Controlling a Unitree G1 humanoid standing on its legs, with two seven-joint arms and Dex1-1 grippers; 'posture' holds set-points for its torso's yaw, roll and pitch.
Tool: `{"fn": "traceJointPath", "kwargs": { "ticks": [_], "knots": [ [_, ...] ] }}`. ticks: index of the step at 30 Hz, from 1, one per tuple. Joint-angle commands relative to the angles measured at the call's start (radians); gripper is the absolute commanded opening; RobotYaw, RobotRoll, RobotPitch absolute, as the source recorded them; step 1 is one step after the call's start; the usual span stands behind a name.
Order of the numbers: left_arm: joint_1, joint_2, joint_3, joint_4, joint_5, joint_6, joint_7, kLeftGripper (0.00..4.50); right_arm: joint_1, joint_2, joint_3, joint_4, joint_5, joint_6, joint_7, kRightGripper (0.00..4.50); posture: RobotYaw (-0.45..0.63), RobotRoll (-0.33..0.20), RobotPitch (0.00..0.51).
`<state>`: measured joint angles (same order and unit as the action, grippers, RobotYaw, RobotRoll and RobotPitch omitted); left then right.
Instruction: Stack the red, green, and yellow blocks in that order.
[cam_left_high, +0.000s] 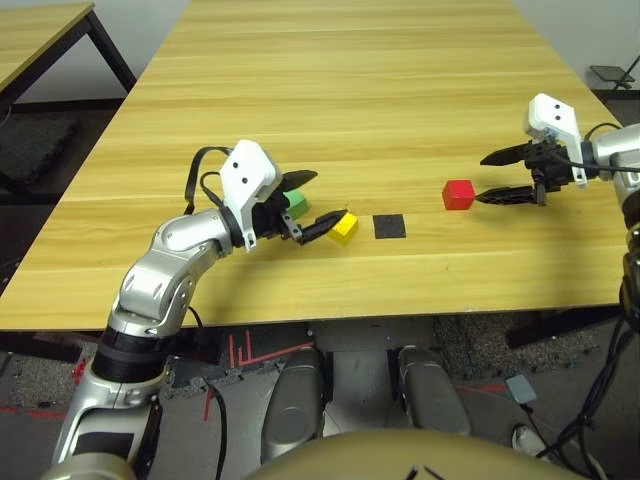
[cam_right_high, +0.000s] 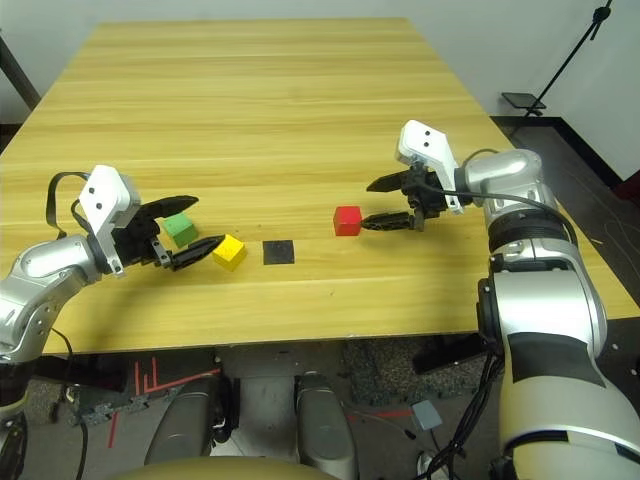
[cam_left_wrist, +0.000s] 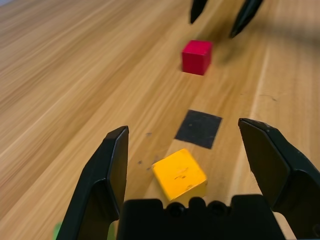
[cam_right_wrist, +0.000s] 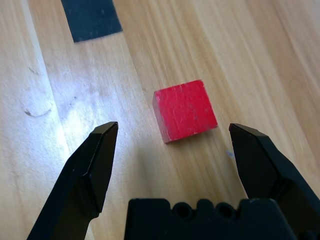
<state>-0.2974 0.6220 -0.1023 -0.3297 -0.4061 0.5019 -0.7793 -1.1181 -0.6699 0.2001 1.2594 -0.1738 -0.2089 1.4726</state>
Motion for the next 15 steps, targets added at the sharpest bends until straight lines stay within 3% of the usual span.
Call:
{"fn": "traceJointPath", "kwargs": {
  "ticks": [1, 12, 14, 15],
  "knots": [
    [0.000, 0.000, -0.012, -0.026, 0.016, 0.027, 0.013, 4.48, -0.041, 0.023, 0.019, 0.034, -0.043, -0.021, -0.043, 4.50, 0.35, -0.189, 0.088],
    [0.066, 0.004, 0.017, -0.130, 0.013, 0.082, 0.070, 4.48, -0.049, 0.085, 0.076, 0.076, -0.151, -0.062, -0.133, 4.50, 0.45, -0.188, 0.103],
    [0.073, 0.002, 0.022, -0.147, 0.009, 0.094, 0.084, 4.50, -0.048, 0.092, 0.089, 0.081, -0.174, -0.060, -0.160, 4.35, 0.46, -0.186, 0.104],
    [0.076, 0.002, 0.024, -0.154, 0.008, 0.100, 0.089, 4.50, -0.049, 0.097, 0.092, 0.083, -0.182, -0.057, -0.173, 3.99, 0.47, -0.185, 0.104]
  ]
}}
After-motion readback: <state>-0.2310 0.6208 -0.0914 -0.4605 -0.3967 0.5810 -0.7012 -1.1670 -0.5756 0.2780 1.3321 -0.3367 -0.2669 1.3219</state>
